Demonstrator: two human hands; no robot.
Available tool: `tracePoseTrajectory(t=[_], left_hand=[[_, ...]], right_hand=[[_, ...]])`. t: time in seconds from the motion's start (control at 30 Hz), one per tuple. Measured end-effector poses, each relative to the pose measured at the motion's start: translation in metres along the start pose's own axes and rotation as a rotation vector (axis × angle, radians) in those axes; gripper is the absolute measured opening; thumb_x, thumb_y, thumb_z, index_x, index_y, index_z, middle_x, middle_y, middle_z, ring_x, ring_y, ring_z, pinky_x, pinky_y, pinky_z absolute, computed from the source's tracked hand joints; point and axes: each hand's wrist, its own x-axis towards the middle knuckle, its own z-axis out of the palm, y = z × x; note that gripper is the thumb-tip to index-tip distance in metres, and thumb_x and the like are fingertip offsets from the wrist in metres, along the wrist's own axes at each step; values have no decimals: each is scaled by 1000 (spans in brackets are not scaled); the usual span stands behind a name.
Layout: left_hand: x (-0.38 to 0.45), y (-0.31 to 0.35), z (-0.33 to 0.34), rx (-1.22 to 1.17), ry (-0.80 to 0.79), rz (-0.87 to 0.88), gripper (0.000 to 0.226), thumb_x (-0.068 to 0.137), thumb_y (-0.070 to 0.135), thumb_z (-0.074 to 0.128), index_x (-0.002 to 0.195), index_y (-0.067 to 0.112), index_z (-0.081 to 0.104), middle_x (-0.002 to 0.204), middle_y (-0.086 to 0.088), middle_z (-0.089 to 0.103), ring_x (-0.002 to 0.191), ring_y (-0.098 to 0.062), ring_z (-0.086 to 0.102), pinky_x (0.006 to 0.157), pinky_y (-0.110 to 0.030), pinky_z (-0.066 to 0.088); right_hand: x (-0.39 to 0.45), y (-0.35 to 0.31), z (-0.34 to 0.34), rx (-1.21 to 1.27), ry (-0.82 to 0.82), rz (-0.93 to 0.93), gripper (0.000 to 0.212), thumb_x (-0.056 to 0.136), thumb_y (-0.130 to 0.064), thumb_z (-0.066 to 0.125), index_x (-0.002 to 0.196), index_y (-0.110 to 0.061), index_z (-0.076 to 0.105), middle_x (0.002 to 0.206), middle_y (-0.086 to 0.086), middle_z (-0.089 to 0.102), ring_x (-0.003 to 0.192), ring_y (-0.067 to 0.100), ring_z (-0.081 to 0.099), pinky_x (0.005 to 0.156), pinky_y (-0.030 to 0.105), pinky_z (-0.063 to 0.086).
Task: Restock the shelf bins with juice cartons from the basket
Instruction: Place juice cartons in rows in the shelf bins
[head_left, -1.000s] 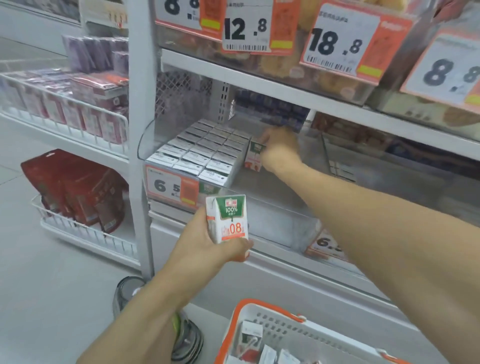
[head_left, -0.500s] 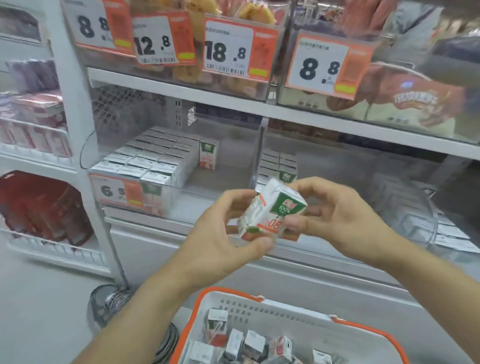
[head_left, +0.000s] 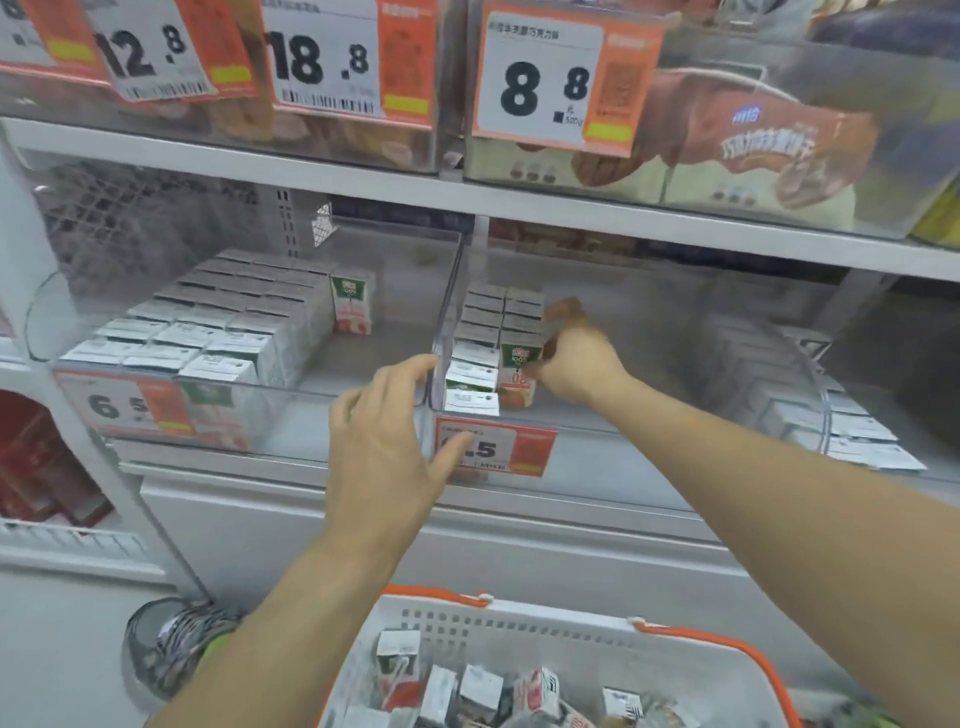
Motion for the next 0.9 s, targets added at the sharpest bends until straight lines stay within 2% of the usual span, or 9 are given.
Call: tracePoseTrajectory(t=[0.1,0.2,0.27,0.33,0.47,0.57,0.73,0.83,0.9], left_hand=[[-2,0,0,2,5,25,72,66,27,90,127,16,52,119,2,58,111,-15,52,95,-25,29],[-3,15,-8,-72,102,93,57,75,17,82,125,6,55,124,-9,52,118,-25,50,101,-34,41],[-10,27,-12,-155,108,150,35,81,9,73,113,5,59,112,-8,56,104,-21,55,92,-25,44],[-28,32,-8,-233,-80,137,19,83,7,67,101,11,60,97,0,60,84,-12,56,78,-18,43],[-104,16,22,-175,-712,-79,16,87,21,69,97,25,58,96,8,63,85,-10,59,77,-28,47],[-169,-14,35,-110,-995,-226,21,86,22,71,104,22,59,103,5,62,98,-16,59,84,-25,45],[-221,-57,39,379,-1128,-146,61,85,26,69,141,21,44,135,-2,46,128,-25,42,103,-35,35],[-226,-74,47,561,-1090,-82,61,86,14,65,142,19,42,134,-4,50,125,-25,45,104,-33,36],[-226,-81,54,602,-1098,-51,55,85,9,63,137,18,48,126,-5,56,119,-24,50,102,-33,39]], right_hand=[[-9,-4,-11,-40,-48,13,68,83,-30,79,133,-6,39,108,8,62,98,25,62,73,32,47],[-48,-8,-42,24,134,-101,46,88,-29,73,123,-9,52,110,5,62,94,19,63,81,31,52],[-97,-5,-57,198,281,-253,24,88,-18,69,110,-14,60,97,-1,65,78,11,63,73,20,51],[-150,7,-56,337,322,-342,13,86,-8,68,97,-14,63,82,-4,67,70,13,60,64,15,47],[-226,63,5,429,-13,-165,11,85,-6,69,89,-16,66,76,-4,67,64,8,60,64,16,48],[-257,110,69,351,-306,9,12,87,-9,66,94,-19,67,85,-5,68,68,6,62,65,17,50],[-272,147,139,244,-518,85,21,83,-9,68,103,-13,65,93,1,65,77,15,61,78,34,54],[-263,146,165,203,-496,56,22,82,-10,72,101,-17,63,95,-5,59,83,13,58,78,28,50],[-253,142,186,159,-474,29,33,83,-14,74,114,-15,63,106,-2,59,94,13,57,83,25,46]])
